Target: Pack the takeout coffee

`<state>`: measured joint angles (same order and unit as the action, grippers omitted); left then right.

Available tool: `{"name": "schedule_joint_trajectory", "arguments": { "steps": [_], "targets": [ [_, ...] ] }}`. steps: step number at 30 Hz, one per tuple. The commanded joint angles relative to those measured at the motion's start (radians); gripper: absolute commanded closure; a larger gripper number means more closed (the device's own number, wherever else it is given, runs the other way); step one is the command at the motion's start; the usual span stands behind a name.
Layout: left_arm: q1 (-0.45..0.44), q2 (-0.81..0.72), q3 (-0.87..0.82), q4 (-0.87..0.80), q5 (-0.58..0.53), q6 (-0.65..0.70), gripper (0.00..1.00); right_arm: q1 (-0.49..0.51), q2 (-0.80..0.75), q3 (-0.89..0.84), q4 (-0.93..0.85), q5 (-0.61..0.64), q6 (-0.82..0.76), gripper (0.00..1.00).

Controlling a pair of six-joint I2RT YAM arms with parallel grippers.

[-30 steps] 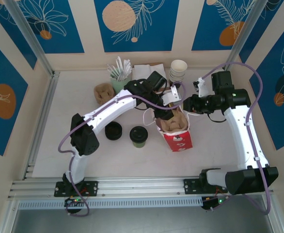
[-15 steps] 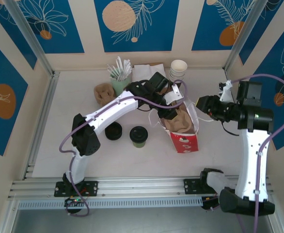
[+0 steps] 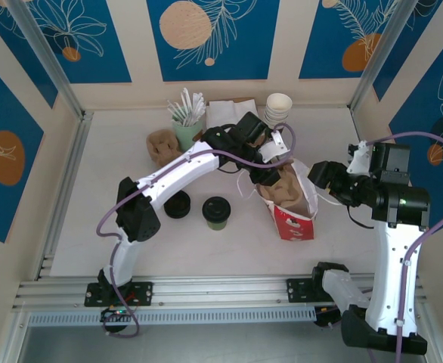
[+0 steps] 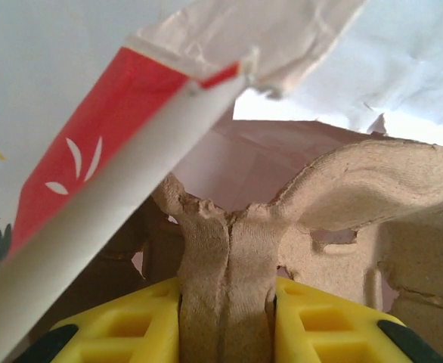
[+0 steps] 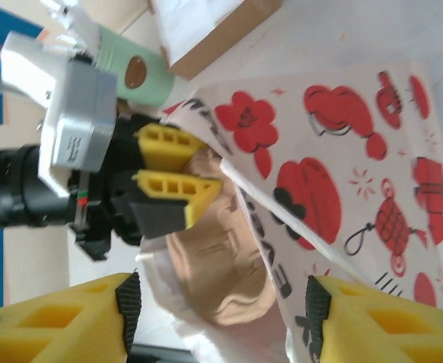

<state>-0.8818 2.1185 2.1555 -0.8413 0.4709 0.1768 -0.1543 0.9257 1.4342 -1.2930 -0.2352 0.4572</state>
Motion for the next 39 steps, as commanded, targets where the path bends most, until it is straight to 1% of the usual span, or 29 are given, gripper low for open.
{"name": "schedule_joint_trajectory", "arguments": {
  "steps": [1, 4, 5, 9, 11, 13, 16, 18, 19, 23, 24, 26, 27, 29, 31, 35, 39],
  "targets": [
    [0.011, 0.022, 0.023, -0.025, -0.027, -0.022, 0.72, -0.016, 0.005, 0.009, 0.037, 0.054, 0.009, 0.34],
    [0.01, 0.019, 0.02, -0.031, -0.026, -0.022, 0.72, -0.017, 0.042, -0.003, 0.104, 0.034, 0.001, 0.31],
    [0.01, 0.017, 0.019, -0.031, -0.022, -0.022, 0.72, -0.017, 0.062, -0.002, 0.125, 0.003, -0.009, 0.3],
    [0.009, 0.009, 0.019, -0.039, -0.021, -0.023, 0.72, -0.017, 0.132, 0.015, 0.187, -0.183, -0.008, 0.3],
    [0.009, 0.007, 0.018, -0.044, -0.023, -0.029, 0.72, -0.014, 0.147, -0.008, 0.252, -0.306, 0.025, 0.31],
    [0.01, 0.003, 0.017, -0.045, -0.025, -0.04, 0.72, -0.012, 0.155, -0.029, 0.315, -0.397, 0.065, 0.32],
    [0.01, -0.004, 0.01, -0.041, -0.033, -0.061, 0.72, -0.009, 0.172, -0.032, 0.367, -0.442, 0.111, 0.32],
    [0.01, -0.013, -0.001, -0.033, -0.037, -0.076, 0.72, -0.024, 0.179, -0.042, 0.409, -0.476, 0.165, 0.32],
    [0.01, -0.018, -0.009, -0.025, -0.036, -0.084, 0.72, -0.031, 0.18, -0.059, 0.456, -0.517, 0.201, 0.32],
    [0.01, -0.037, -0.038, -0.004, -0.036, -0.098, 0.72, -0.048, 0.186, -0.091, 0.548, -0.534, 0.314, 0.32],
    [0.009, -0.04, -0.041, -0.002, -0.039, -0.1, 0.72, -0.057, 0.186, -0.097, 0.578, -0.556, 0.353, 0.32],
    [0.01, -0.041, -0.042, -0.004, -0.038, -0.102, 0.72, -0.088, 0.185, -0.131, 0.691, -0.618, 0.48, 0.32],
    [0.009, -0.041, -0.043, -0.004, -0.04, -0.105, 0.72, -0.094, 0.185, -0.124, 0.711, -0.614, 0.509, 0.33],
    [0.01, -0.042, -0.037, -0.004, -0.051, -0.115, 0.72, -0.099, 0.185, -0.082, 0.686, -0.584, 0.5, 0.32],
    [0.01, -0.044, -0.033, -0.001, -0.063, -0.131, 0.72, -0.103, 0.189, -0.024, 0.616, -0.55, 0.458, 0.33],
    [0.007, -0.046, -0.03, 0.01, -0.091, -0.16, 0.72, -0.106, 0.206, 0.131, 0.377, -0.469, 0.308, 0.34],
    [0.005, -0.045, -0.022, 0.003, -0.112, -0.17, 0.72, -0.106, 0.17, 0.2, 0.181, -0.354, 0.186, 0.38]
  ]
}}
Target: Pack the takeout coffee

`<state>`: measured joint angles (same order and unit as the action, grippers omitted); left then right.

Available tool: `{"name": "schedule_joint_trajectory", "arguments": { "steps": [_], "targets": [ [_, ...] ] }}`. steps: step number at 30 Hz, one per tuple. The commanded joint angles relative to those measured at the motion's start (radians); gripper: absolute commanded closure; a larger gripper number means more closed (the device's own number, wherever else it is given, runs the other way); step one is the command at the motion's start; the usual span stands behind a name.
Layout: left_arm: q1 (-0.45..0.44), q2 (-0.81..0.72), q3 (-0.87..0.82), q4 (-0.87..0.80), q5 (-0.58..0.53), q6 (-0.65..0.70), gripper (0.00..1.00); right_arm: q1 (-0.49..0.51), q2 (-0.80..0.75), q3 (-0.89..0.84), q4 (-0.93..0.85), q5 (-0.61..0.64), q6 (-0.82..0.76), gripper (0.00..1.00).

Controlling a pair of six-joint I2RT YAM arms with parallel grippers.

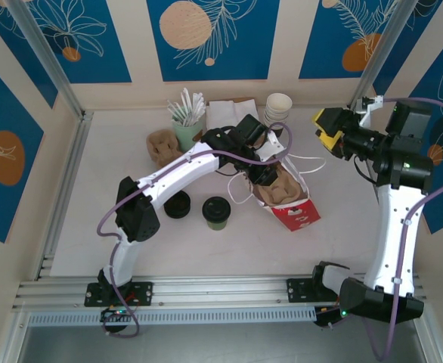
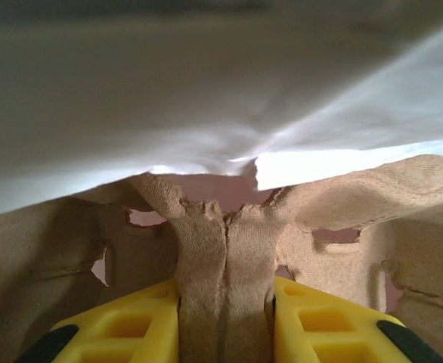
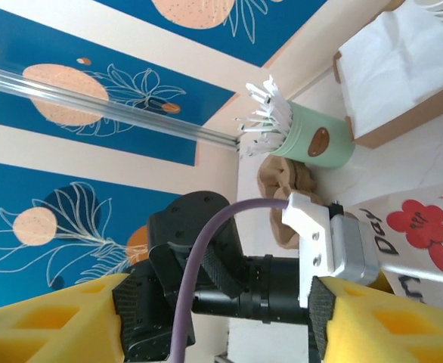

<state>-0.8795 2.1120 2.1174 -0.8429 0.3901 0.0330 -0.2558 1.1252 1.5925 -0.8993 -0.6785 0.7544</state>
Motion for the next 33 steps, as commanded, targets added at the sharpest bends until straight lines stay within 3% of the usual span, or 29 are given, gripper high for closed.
{"name": "schedule_joint_trajectory", "arguments": {
  "steps": [1, 8, 19, 23, 33],
  "targets": [
    [0.002, -0.037, 0.023, -0.002, -0.039, -0.032, 0.72, -0.002, -0.042, 0.048, -0.259, 0.13, -0.141, 0.38],
    [-0.007, -0.04, 0.051, -0.022, -0.108, -0.124, 0.71, 0.02, -0.132, -0.082, -0.404, 0.328, -0.274, 0.39],
    [-0.016, -0.011, 0.123, -0.077, -0.123, -0.22, 0.71, 0.095, -0.16, -0.332, -0.285, 0.334, -0.3, 0.39],
    [-0.015, -0.01, 0.131, -0.081, -0.13, -0.22, 0.71, 0.116, -0.151, -0.372, -0.242, 0.394, -0.302, 0.4],
    [-0.017, 0.009, 0.167, -0.099, -0.124, -0.183, 0.71, 0.129, -0.064, -0.392, -0.184, 0.371, -0.263, 0.75]
  ]
}}
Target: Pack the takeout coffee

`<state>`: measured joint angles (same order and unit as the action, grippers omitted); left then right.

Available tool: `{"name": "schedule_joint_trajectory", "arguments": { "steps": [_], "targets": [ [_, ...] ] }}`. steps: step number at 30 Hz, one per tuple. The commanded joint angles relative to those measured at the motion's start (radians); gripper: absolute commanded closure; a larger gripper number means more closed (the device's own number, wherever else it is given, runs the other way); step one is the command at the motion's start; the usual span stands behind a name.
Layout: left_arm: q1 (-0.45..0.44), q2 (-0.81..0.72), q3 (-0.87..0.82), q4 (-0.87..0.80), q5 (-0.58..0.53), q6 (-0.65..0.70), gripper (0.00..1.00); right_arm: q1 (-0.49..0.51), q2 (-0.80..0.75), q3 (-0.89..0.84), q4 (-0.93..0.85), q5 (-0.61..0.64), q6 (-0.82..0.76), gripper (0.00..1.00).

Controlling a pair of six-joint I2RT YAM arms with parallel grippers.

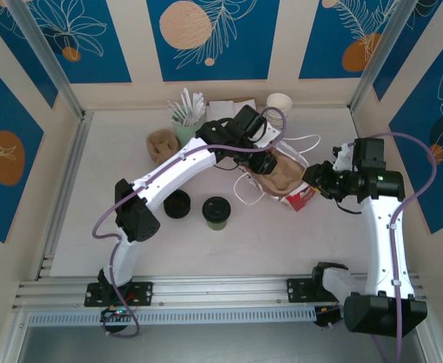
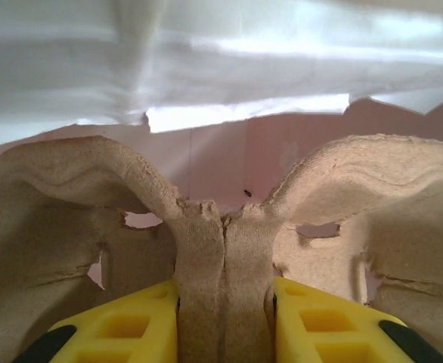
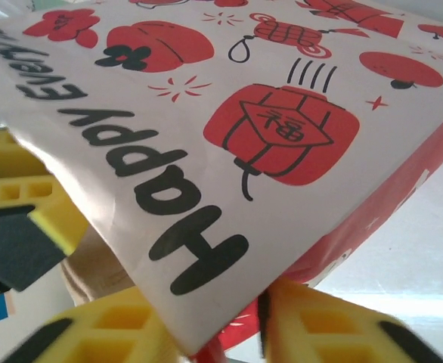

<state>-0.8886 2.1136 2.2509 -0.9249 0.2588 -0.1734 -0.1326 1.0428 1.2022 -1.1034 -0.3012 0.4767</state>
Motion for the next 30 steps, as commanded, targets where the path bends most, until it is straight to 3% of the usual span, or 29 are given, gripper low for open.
{"name": "schedule_joint_trajectory", "arguments": {
  "steps": [1, 6, 11, 24, 30],
  "targets": [
    [-0.007, 0.01, 0.033, -0.013, 0.005, 0.032, 0.71, 0.007, 0.031, 0.008, 0.02, -0.014, 0.024, 0.8],
    [-0.009, 0.014, 0.035, 0.006, -0.008, 0.065, 0.71, 0.007, 0.095, 0.055, -0.017, -0.105, 0.044, 0.94],
    [-0.009, 0.008, 0.041, -0.006, -0.047, 0.084, 0.7, 0.004, 0.121, 0.081, -0.085, -0.171, 0.055, 1.0],
    [-0.009, 0.005, 0.09, -0.061, -0.074, 0.128, 0.69, -0.032, 0.086, 0.069, -0.257, -0.341, 0.014, 1.0],
    [-0.01, 0.016, 0.091, -0.071, -0.056, 0.18, 0.68, -0.033, 0.076, 0.04, -0.255, -0.324, 0.013, 1.0]
  ]
}}
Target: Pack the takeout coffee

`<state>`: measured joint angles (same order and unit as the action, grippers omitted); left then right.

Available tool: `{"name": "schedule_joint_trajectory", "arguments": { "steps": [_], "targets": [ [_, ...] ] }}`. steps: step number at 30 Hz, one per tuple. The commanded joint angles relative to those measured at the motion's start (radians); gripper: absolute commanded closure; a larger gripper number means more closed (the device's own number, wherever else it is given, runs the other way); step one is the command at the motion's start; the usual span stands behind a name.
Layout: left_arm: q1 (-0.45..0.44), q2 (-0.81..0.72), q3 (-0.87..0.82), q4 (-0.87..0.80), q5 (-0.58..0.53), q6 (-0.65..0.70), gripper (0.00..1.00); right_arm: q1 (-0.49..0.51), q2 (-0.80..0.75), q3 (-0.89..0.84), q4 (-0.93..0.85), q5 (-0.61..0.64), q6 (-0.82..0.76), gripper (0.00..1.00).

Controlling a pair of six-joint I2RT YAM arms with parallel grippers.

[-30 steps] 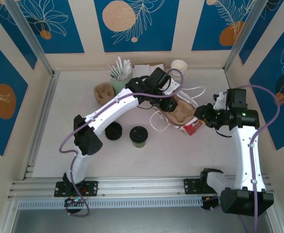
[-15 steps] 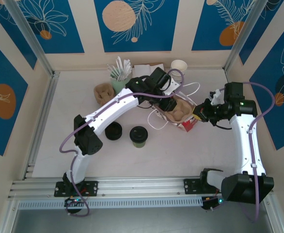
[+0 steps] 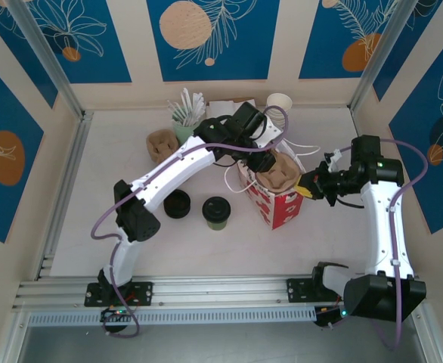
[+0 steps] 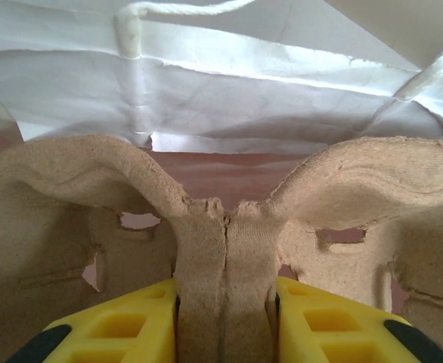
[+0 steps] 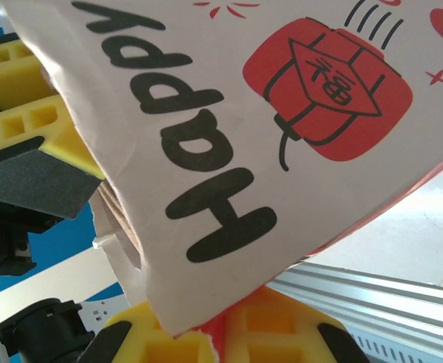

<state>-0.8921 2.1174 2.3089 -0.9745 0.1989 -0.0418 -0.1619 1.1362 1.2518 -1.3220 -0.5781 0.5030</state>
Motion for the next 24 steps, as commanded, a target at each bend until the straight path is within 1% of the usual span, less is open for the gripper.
{"name": "schedule_joint_trajectory", "arguments": {
  "steps": [1, 8, 14, 20, 24],
  "targets": [
    [-0.005, 0.016, 0.033, -0.017, 0.01, 0.06, 0.68, -0.004, -0.018, -0.011, -0.036, -0.048, -0.014, 1.0],
    [-0.011, 0.047, 0.049, -0.007, 0.051, 0.146, 0.68, -0.003, -0.023, -0.041, -0.021, -0.057, -0.011, 1.0],
    [-0.031, 0.098, 0.086, -0.033, 0.03, 0.215, 0.67, -0.004, -0.029, -0.05, -0.008, -0.068, -0.004, 1.0],
    [-0.043, 0.135, 0.089, -0.028, 0.011, 0.241, 0.67, -0.003, -0.031, -0.053, -0.012, -0.063, -0.009, 1.0],
    [-0.044, 0.153, 0.091, -0.027, 0.02, 0.249, 0.67, -0.002, -0.034, -0.051, -0.02, -0.042, -0.011, 1.0]
  ]
}}
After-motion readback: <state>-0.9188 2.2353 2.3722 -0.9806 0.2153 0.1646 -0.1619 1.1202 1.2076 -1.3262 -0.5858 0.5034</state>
